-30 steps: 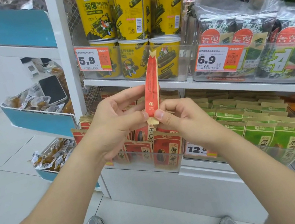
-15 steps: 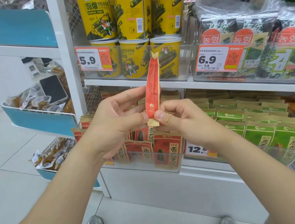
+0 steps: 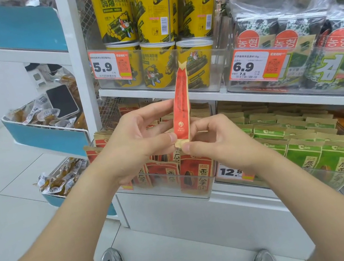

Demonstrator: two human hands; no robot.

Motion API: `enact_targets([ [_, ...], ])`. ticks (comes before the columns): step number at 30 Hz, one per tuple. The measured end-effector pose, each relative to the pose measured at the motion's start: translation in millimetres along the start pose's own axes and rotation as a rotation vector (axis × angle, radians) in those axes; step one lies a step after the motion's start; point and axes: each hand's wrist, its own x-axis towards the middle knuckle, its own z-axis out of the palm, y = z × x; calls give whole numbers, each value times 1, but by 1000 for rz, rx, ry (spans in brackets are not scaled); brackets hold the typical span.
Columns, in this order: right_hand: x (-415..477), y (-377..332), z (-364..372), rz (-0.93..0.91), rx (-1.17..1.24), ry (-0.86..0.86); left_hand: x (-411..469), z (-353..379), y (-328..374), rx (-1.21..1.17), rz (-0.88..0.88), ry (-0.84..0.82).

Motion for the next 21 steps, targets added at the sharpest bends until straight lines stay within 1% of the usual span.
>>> enact_targets([
  [7, 4, 5, 1, -8, -16, -16, -2, -5, 3, 87, 28, -2],
  [14, 4, 5, 0, -12, -39, 0, -3, -8, 2, 100, 35, 1],
  [21, 4, 5, 7, -58, -69, 191, -4, -5, 2, 105, 24, -55],
])
